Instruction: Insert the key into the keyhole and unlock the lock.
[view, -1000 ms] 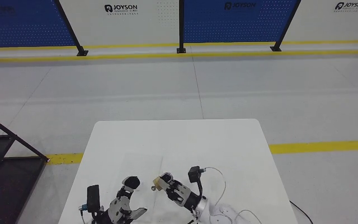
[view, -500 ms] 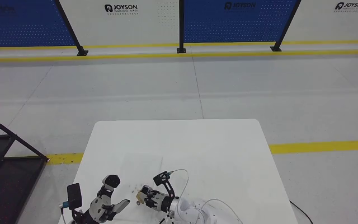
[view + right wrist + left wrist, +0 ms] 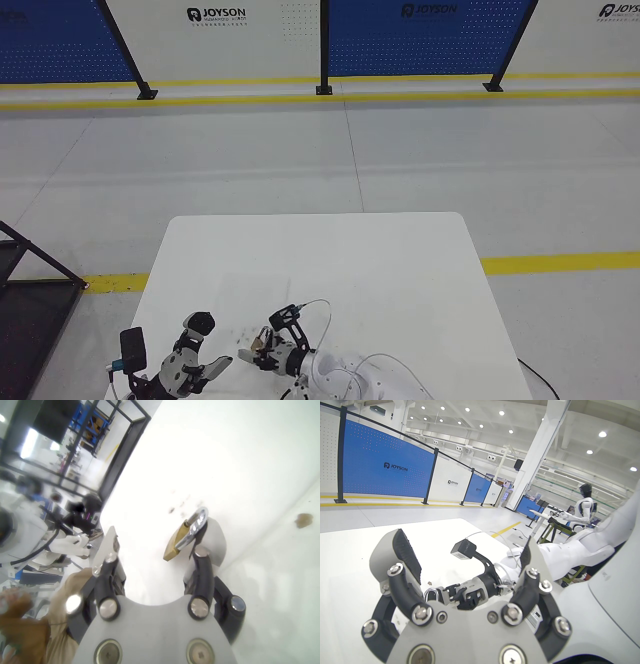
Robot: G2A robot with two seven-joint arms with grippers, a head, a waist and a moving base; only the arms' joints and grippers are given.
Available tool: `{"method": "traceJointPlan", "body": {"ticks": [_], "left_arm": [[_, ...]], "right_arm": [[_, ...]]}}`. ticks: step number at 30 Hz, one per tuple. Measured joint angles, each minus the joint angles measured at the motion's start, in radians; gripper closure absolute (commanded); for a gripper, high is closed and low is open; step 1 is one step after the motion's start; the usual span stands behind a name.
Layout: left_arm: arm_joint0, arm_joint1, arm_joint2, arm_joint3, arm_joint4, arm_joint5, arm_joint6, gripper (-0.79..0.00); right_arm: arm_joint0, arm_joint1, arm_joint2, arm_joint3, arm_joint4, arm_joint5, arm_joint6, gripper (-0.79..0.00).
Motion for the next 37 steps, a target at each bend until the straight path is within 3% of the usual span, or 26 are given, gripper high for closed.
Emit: {"method": "traceJointPlan", "body": {"ticks": [13,23,37], "left_arm": [[0.000,0.000,0.000,0.000,0.000,0.000,0.000,-0.785],[0.000,0.000,0.000,0.000,0.000,0.000,0.000,-0.785],[-0.002,-0.001,0.000,0.000,0.001,0.003,-0.002,-0.785]], "right_arm": [[-0.103,0.065,0.117,-0.201,-0.101,0.027,0.007,-0.785],[-0.245,0.123,0.236,-0.399,-0.190,-0.036,-0.088,-0.784],[-0.254,0.126,0.244,-0.409,-0.199,-0.039,-0.099,-0.784]]}}
